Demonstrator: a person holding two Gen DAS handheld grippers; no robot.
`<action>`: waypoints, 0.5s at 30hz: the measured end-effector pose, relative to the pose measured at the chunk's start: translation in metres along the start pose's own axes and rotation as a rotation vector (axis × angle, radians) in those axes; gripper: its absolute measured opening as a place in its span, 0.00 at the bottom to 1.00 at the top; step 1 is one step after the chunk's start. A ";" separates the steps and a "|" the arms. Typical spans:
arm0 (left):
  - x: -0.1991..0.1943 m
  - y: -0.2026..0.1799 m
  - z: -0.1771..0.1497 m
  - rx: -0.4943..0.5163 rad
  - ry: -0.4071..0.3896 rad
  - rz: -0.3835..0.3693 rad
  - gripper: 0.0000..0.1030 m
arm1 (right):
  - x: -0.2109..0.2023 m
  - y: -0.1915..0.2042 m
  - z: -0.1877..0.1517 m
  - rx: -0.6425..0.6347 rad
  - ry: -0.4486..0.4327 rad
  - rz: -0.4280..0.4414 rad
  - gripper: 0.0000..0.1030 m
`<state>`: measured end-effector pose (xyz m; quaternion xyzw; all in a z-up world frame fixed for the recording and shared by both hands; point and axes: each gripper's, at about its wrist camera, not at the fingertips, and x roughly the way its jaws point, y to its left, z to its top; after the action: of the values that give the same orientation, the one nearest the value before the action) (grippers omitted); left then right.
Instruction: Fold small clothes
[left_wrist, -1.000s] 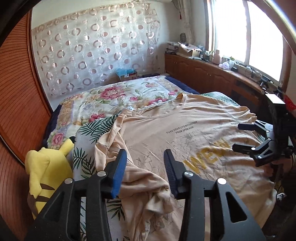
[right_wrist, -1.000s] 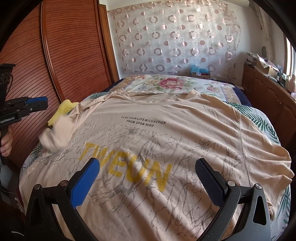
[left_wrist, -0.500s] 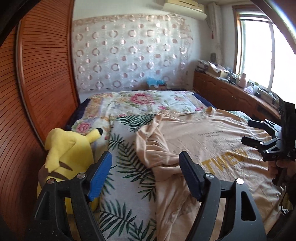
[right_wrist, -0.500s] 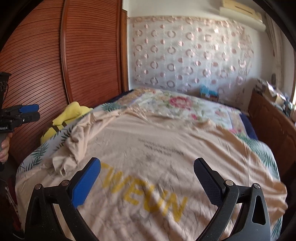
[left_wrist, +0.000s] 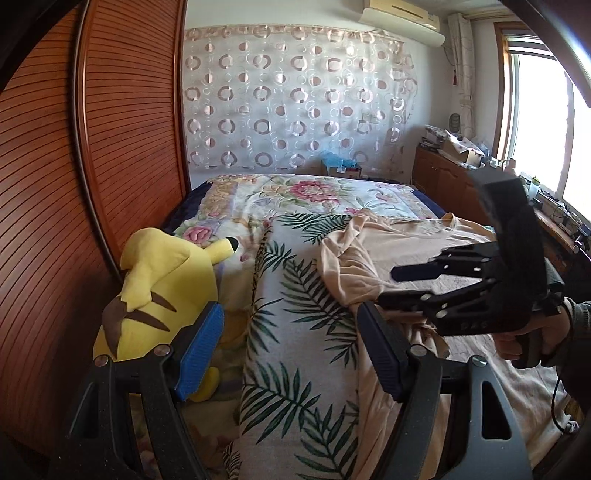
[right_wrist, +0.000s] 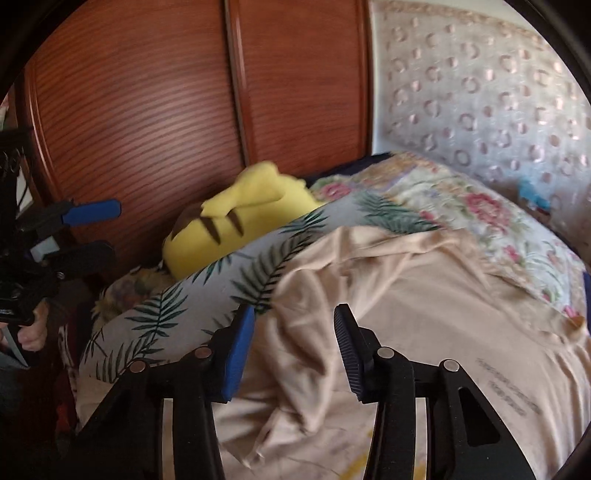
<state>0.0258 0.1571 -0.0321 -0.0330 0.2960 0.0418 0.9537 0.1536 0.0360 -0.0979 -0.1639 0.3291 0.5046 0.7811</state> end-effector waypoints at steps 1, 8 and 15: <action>0.000 0.003 -0.002 -0.006 0.002 0.003 0.73 | 0.011 0.003 0.001 -0.006 0.025 0.012 0.45; 0.005 0.010 -0.012 -0.025 0.026 -0.002 0.73 | 0.059 0.018 0.005 -0.091 0.113 -0.123 0.19; 0.009 0.004 -0.015 -0.027 0.036 -0.015 0.73 | 0.027 0.004 0.013 0.018 -0.033 -0.067 0.06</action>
<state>0.0244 0.1603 -0.0491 -0.0490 0.3121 0.0383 0.9480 0.1625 0.0638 -0.1065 -0.1594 0.3149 0.4778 0.8044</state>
